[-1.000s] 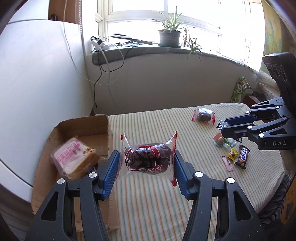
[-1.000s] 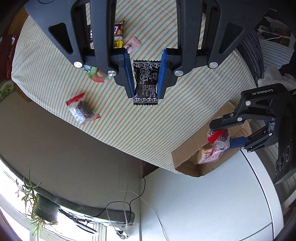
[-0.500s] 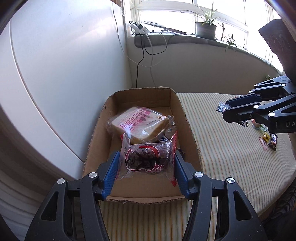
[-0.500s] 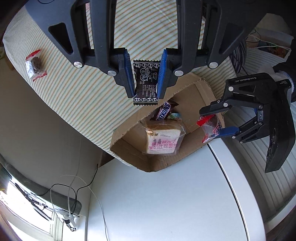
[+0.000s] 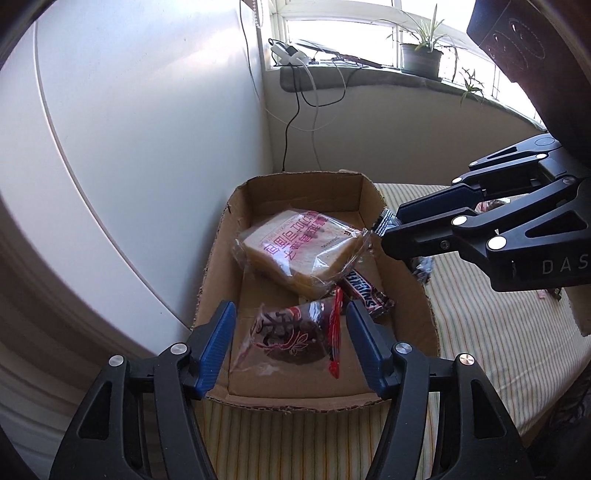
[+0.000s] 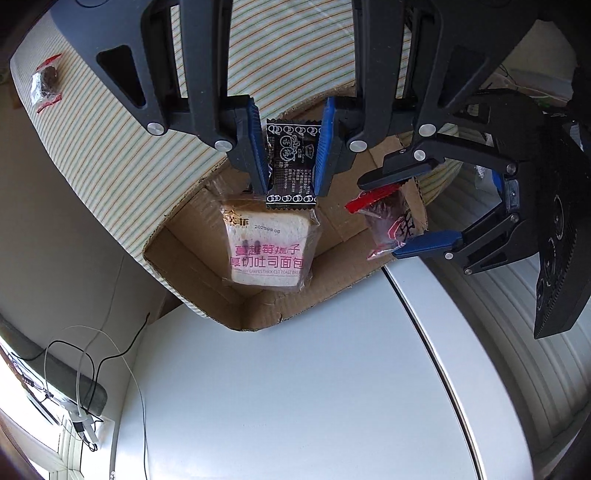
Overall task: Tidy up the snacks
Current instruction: 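Carry both items over the box and open both tools to drop them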
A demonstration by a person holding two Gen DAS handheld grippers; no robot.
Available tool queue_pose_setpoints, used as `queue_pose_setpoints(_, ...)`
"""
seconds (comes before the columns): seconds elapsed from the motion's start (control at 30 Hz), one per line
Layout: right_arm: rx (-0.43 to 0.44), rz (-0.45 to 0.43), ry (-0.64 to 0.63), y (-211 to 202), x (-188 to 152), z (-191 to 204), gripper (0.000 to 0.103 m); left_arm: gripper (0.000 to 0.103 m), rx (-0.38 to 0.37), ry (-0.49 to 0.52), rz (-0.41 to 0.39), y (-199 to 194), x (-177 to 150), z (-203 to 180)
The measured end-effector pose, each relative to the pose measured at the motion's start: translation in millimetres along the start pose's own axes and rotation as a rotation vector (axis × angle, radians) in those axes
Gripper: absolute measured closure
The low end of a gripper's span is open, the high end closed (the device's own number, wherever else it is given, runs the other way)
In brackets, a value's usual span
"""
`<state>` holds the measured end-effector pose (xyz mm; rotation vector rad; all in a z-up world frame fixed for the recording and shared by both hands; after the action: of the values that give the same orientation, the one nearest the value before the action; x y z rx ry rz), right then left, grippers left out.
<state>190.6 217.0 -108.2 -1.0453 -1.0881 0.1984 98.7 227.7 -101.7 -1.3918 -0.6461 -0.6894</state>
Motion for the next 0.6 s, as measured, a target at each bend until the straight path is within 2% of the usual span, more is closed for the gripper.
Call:
queue_pose_setpoints(0.13,-0.01,-0.019,-0.004,-1,6,3,0.048,0.037,0.002,-0.012,-0.001,-2,-1,3)
queue_pose_setpoints(0.6,-0.049,-0.04,0.011,-24,0,-13,0.048,0.037,0.014,-0.008,-0.014,-11,0,-6)
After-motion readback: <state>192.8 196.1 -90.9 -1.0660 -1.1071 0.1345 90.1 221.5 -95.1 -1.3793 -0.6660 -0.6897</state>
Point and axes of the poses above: each gripper's, at about its wrist camera, not at the fingertips, and y roughly the way its jaws point, z to its left, x to its top, the point moved 7 cm from there along y, roughly the way its jaws point, and after that the axes turned 6 degrees about -z, right-handed, at the moved point
